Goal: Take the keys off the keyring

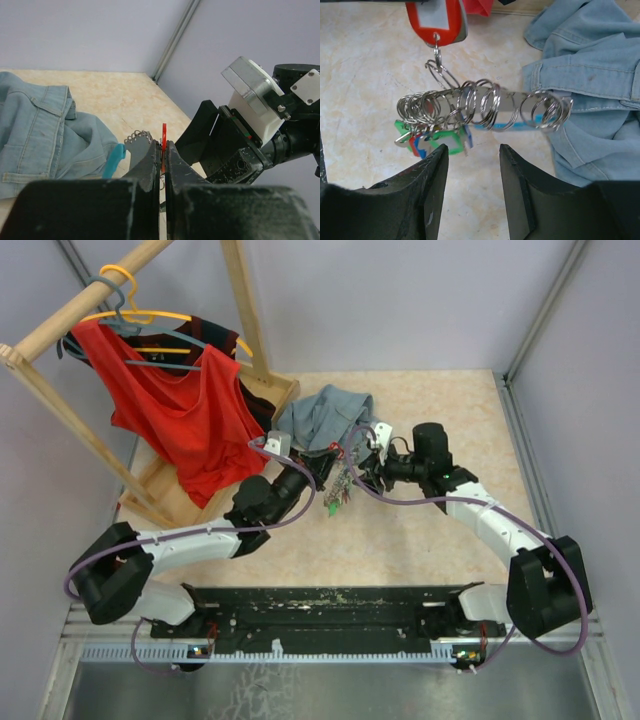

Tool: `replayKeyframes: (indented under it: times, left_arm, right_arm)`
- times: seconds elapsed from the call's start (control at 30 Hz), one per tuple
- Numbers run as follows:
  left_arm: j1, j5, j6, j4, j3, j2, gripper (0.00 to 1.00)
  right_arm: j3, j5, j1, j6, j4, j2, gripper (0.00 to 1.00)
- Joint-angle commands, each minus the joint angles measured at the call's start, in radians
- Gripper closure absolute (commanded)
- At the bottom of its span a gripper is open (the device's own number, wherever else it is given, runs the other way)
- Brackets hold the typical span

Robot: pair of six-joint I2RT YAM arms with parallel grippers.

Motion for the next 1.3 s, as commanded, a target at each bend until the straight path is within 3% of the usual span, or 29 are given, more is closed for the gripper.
replayKeyframes:
  times: [0.0,0.77,1.27]
  left_arm:
    - [-0.007,0.041,-0.026,0.123,-0.005,-0.035,1.0]
    - [-0.006,0.06,-0.09,0.158,-0.028,-0.041,1.0]
    - [-0.007,0.065,-0.104,0.17,-0.042,-0.043,1.0]
  right_arm:
    - [-0.005,0.011,0.007,0.021,0.066,-0.015,0.54]
    - [-0.025,-0.103,0.007,0.151,0.157,0.019,0.68]
    - [-0.002,-0.177,0.007,0.149,0.122,0.015,0.81]
